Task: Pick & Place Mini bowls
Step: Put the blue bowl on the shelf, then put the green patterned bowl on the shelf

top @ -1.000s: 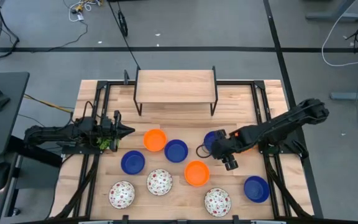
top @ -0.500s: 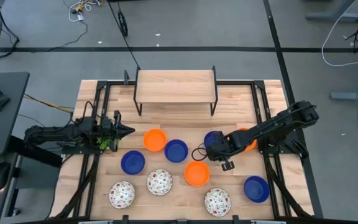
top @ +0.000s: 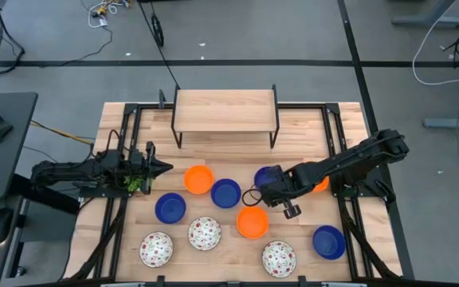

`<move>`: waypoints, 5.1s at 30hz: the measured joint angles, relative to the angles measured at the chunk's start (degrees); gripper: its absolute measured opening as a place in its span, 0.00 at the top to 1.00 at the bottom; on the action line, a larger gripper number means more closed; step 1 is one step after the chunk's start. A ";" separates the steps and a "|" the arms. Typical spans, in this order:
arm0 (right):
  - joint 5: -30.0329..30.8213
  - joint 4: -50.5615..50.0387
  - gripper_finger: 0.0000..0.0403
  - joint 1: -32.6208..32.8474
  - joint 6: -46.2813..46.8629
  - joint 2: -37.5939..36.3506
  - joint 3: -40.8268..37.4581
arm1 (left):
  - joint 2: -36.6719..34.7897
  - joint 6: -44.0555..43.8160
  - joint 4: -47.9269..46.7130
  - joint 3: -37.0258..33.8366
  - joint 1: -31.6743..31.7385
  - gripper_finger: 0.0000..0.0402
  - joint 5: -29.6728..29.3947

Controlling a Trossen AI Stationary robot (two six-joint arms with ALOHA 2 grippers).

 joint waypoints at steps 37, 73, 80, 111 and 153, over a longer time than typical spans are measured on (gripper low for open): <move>-1.82 -5.60 0.96 -47.12 -25.90 11.54 29.21 | 0.00 -0.01 0.03 0.00 0.00 0.96 0.02; -5.79 -2.06 0.52 -34.30 -7.13 -3.21 25.64 | 0.00 -0.02 0.01 0.00 0.00 0.96 0.02; -8.29 21.92 0.58 -17.04 -2.85 -12.51 3.26 | 0.00 -0.02 0.01 0.01 -0.01 0.96 0.01; -7.98 104.37 0.69 -5.92 -11.43 -9.90 -41.35 | 1.51 -8.33 31.28 0.00 -0.68 0.96 9.11; -7.92 91.70 0.70 -6.25 -11.01 -9.89 -41.35 | 103.47 -23.12 -31.51 77.98 -36.19 0.57 -12.28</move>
